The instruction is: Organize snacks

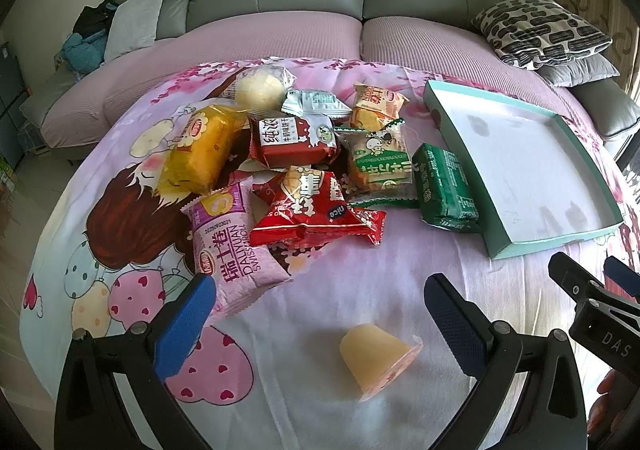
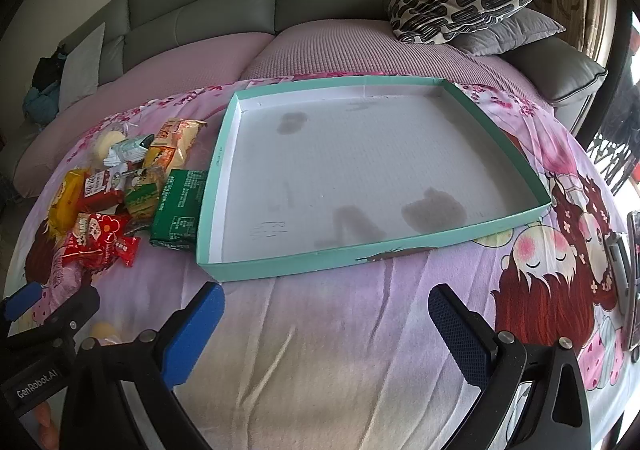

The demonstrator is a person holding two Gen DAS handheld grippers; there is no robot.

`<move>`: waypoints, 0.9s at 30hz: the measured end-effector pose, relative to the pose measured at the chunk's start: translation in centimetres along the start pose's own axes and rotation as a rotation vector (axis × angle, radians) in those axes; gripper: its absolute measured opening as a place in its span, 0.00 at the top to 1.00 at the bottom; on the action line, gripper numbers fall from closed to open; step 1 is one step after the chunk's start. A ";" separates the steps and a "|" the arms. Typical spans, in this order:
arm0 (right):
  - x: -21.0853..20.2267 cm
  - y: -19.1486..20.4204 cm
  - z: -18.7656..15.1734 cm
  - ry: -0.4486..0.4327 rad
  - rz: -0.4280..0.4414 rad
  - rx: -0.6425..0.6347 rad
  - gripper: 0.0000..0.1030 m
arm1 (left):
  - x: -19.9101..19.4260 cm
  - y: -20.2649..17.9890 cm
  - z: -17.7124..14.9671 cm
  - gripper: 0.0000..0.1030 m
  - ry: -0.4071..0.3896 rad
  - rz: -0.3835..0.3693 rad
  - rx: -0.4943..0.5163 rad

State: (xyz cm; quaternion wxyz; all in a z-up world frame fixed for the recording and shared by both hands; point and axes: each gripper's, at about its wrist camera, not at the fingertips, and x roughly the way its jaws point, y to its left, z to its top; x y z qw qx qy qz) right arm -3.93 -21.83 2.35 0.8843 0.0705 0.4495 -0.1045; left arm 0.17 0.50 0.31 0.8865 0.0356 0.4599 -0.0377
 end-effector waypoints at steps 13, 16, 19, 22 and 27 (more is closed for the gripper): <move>-0.4 3.2 -0.1 -0.003 0.062 -0.055 0.00 | -1.5 5.5 0.2 0.00 -0.011 0.033 -0.147; -0.5 4.8 -0.3 0.009 0.105 -0.087 0.00 | -1.6 7.4 -0.1 0.00 0.003 0.045 -0.200; -0.6 6.9 -0.6 0.016 0.164 -0.124 0.00 | -1.5 8.8 -0.6 0.00 0.025 0.044 -0.244; -0.8 9.0 -1.1 0.027 0.212 -0.158 0.00 | -1.0 9.5 -0.9 0.00 0.050 0.032 -0.263; 0.1 12.6 -2.4 0.086 0.238 -0.248 0.00 | -0.2 9.8 -1.2 0.00 0.078 0.005 -0.276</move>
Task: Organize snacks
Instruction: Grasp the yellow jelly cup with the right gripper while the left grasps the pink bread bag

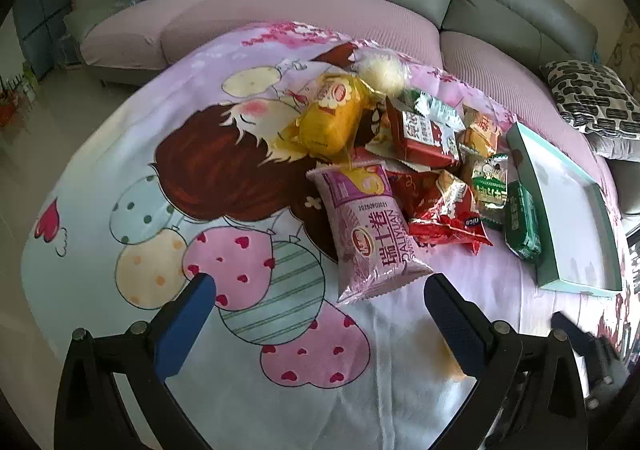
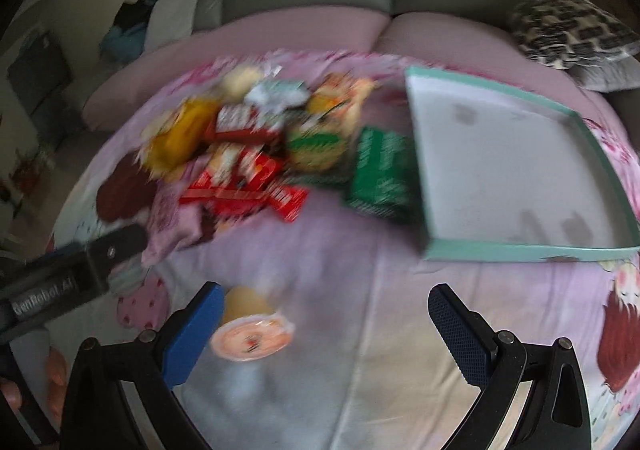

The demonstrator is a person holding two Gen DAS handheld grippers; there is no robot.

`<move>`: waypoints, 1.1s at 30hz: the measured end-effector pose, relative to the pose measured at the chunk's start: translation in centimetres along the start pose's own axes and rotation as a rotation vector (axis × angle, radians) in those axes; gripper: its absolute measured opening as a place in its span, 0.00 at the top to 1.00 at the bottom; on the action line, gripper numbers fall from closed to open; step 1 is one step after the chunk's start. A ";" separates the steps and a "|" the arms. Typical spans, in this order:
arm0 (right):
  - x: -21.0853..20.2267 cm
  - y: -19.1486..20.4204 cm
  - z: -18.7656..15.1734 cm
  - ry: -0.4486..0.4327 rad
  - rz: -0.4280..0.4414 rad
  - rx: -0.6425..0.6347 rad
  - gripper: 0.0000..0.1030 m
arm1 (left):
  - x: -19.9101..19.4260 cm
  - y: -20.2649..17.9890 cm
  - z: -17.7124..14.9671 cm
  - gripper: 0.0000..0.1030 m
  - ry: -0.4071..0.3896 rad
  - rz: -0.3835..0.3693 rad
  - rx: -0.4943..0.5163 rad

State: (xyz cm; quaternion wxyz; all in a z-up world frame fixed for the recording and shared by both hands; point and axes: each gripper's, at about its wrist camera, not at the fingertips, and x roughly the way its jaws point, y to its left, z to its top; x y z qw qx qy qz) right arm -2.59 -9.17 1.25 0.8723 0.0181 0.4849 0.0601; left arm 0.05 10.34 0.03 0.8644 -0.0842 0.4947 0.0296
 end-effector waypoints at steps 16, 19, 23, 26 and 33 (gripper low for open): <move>2.8 2.9 -1.9 0.087 -0.076 -0.090 0.07 | 2.1 -0.1 -0.1 0.00 0.068 -0.041 -0.022; 2.9 2.3 -1.4 0.086 -0.084 -0.090 0.17 | 2.1 -0.4 -0.1 0.00 0.061 -0.049 -0.015; 2.8 2.0 -1.3 0.079 -0.067 -0.086 0.33 | 2.2 -1.2 0.3 0.00 0.045 -0.066 -0.008; 2.7 1.7 -0.9 0.067 -0.047 -0.075 0.48 | 2.4 -1.6 0.6 0.00 0.038 -0.087 -0.012; 2.6 1.4 -0.8 0.062 -0.030 -0.059 0.52 | 3.2 -1.7 1.5 0.22 0.013 -0.104 -0.068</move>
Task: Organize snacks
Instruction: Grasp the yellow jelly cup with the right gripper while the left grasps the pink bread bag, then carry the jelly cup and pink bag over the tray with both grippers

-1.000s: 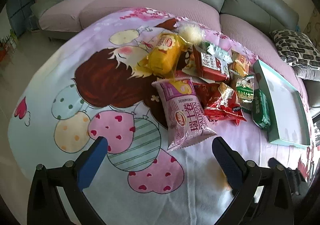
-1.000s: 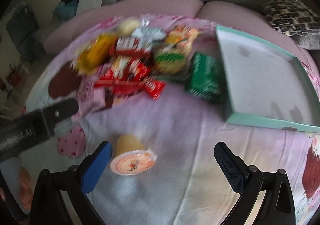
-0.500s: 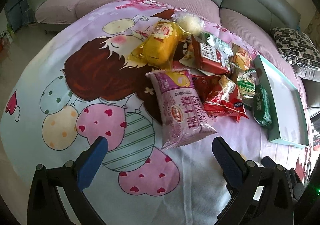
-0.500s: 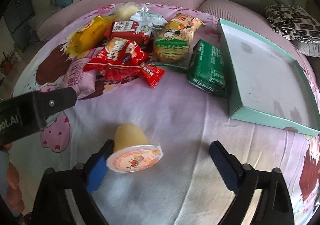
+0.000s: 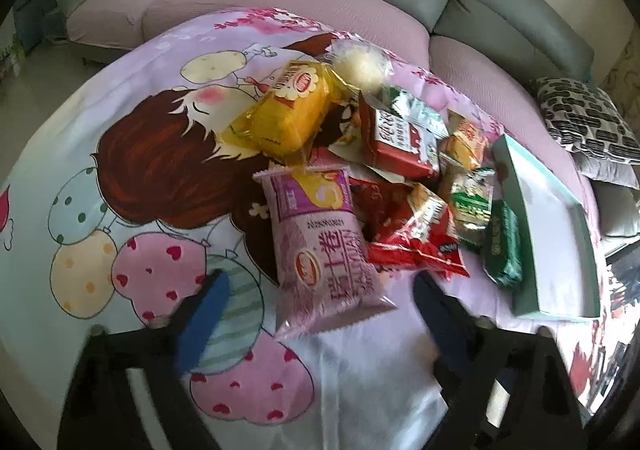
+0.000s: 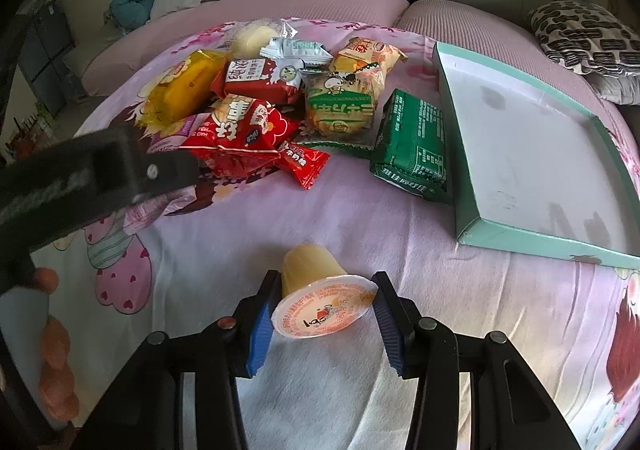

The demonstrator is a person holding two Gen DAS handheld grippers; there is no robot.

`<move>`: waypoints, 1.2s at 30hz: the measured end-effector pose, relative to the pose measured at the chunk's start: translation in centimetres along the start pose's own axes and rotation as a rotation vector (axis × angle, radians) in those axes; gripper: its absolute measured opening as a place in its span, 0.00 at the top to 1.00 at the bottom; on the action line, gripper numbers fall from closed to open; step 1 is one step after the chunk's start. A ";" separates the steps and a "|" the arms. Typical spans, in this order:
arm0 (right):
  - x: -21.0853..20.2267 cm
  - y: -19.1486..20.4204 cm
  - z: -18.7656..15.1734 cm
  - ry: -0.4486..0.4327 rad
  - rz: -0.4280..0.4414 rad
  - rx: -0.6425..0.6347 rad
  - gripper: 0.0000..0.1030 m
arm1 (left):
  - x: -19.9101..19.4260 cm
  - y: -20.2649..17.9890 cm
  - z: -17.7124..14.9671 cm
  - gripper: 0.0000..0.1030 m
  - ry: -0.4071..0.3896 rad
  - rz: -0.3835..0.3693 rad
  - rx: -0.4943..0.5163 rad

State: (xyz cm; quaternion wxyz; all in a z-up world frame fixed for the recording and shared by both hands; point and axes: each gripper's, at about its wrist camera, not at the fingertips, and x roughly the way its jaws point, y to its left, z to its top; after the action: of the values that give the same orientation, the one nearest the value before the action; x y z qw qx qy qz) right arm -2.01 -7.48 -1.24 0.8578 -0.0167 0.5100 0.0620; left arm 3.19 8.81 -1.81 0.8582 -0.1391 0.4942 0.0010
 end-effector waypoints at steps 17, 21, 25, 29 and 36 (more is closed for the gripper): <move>-0.4 -0.6 0.1 -0.022 0.009 0.010 0.54 | 0.6 1.3 0.1 0.52 0.006 -0.058 -0.039; -1.0 -1.1 0.2 -0.046 0.023 0.026 0.54 | -0.2 1.5 0.0 0.53 -0.017 -0.060 -0.046; -1.7 -1.5 0.5 -0.068 0.024 0.043 0.54 | -1.0 1.5 0.0 0.54 -0.039 -0.059 -0.042; -2.4 -2.1 0.6 -0.095 0.021 0.058 0.54 | -1.9 1.5 0.1 0.54 -0.064 -0.064 -0.041; -3.3 -2.8 0.7 -0.123 0.016 0.083 0.54 | -3.6 1.4 0.5 0.54 -0.130 -0.062 -0.050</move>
State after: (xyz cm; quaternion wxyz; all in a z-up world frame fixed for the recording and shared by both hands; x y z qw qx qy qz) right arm -2.62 -10.48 1.94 0.8869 0.0270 0.4587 0.0487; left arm 1.54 10.73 1.15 0.8842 -0.1754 0.4328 -0.0041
